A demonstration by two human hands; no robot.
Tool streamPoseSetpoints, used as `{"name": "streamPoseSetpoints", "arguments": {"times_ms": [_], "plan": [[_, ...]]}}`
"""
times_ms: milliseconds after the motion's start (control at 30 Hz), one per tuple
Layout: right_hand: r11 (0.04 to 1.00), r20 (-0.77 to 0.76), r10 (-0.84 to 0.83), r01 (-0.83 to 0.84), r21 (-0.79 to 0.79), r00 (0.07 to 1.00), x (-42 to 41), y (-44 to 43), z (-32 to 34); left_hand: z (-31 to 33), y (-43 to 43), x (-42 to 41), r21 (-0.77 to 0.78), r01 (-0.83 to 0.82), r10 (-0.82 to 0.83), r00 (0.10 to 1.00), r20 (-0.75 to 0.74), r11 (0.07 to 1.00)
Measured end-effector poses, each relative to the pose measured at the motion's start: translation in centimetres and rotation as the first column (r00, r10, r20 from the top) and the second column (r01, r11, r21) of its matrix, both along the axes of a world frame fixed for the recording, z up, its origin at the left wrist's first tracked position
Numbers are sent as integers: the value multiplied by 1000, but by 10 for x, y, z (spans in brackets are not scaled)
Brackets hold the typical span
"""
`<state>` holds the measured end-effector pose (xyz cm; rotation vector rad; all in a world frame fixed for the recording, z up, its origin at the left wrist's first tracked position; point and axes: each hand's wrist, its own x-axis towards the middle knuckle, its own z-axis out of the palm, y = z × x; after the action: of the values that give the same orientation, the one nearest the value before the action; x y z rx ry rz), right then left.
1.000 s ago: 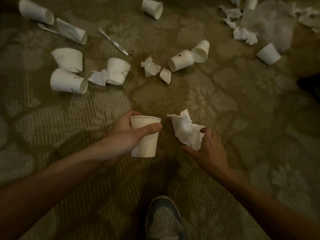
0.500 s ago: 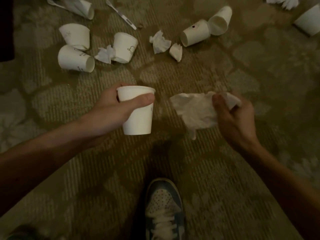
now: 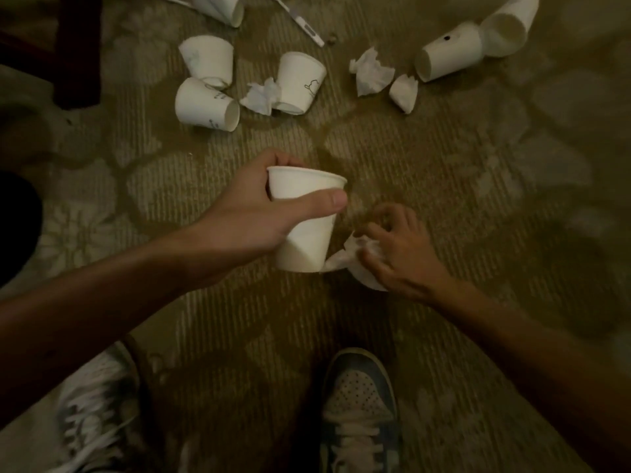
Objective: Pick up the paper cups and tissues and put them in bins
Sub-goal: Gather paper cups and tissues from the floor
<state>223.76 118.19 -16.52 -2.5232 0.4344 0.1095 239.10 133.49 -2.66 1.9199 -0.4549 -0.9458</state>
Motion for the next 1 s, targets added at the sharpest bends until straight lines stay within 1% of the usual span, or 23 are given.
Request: {"name": "streamPoseSetpoints", "arguments": {"times_ms": [67, 133, 167, 233, 333, 400, 467, 533, 600, 633, 667, 700, 733, 800, 867, 933, 1000], "plan": [[992, -53, 125, -124, 13, 991, 12, 10, -8, -4, 5, 6, 33, -9, 9, 1000, 5, 999], [949, -115, 289, -300, -92, 950, 17, 17, -18, -10, 12, 10, 44, -27, 27, 1000, 2, 999], [920, -144, 342, -362, -150, 929, 17, 19, -23, -13, 17, 12, 48, -30, 30, 1000, -2, 998], [897, -139, 360, -383, -222, 923, 13, 18, -30, -20, 24, 14, 71, -20, 21, 1000, -5, 997], [914, 14, 322, -307, -266, 947, 8, 21, -38, -29, 32, 13, 97, 4, -3, 1000, -8, 995], [937, 115, 259, -221, -270, 959, 9, 25, -39, -35, 34, 14, 108, 12, -10, 1000, -16, 994], [971, 168, 163, -127, -204, 972, 14, 27, -35, -39, 36, 20, 99, 9, -6, 999, -37, 995], [996, 215, 51, -33, -86, 975, 25, 31, -24, -42, 37, 27, 88, 2, 4, 998, -62, 996], [993, 220, -95, 108, -49, 971, 41, 37, -12, -44, 39, 37, 72, -8, 14, 996, -84, 997], [980, 196, -180, 194, -53, 964, 51, 39, -5, -45, 40, 43, 63, -9, 15, 996, -89, 998], [960, 153, -272, 279, -25, 950, 61, 42, 2, -45, 41, 50, 51, -8, 13, 996, -93, 999], [934, 112, -358, 354, 57, 927, 70, 44, 7, -46, 43, 57, 37, -9, 13, 995, -98, 999], [889, 84, -443, 425, 172, 893, 79, 45, 11, -48, 44, 65, 20, -18, 20, 994, -105, 1000], [750, 41, -589, 528, 398, 807, 98, 48, 20, -52, 48, 82, -11, -59, 57, 989, -135, 998], [544, -48, -712, 593, 593, 701, 116, 53, 29, -57, 55, 97, -34, -115, 105, 972, -208, 993], [337, -193, -761, 631, 699, 619, 132, 58, 39, -60, 62, 109, -56, -158, 132, 939, -319, 986], [182, -294, -755, 618, 765, 586, 150, 62, 52, -59, 71, 118, -84, -214, 157, 886, -435, 973]]}}
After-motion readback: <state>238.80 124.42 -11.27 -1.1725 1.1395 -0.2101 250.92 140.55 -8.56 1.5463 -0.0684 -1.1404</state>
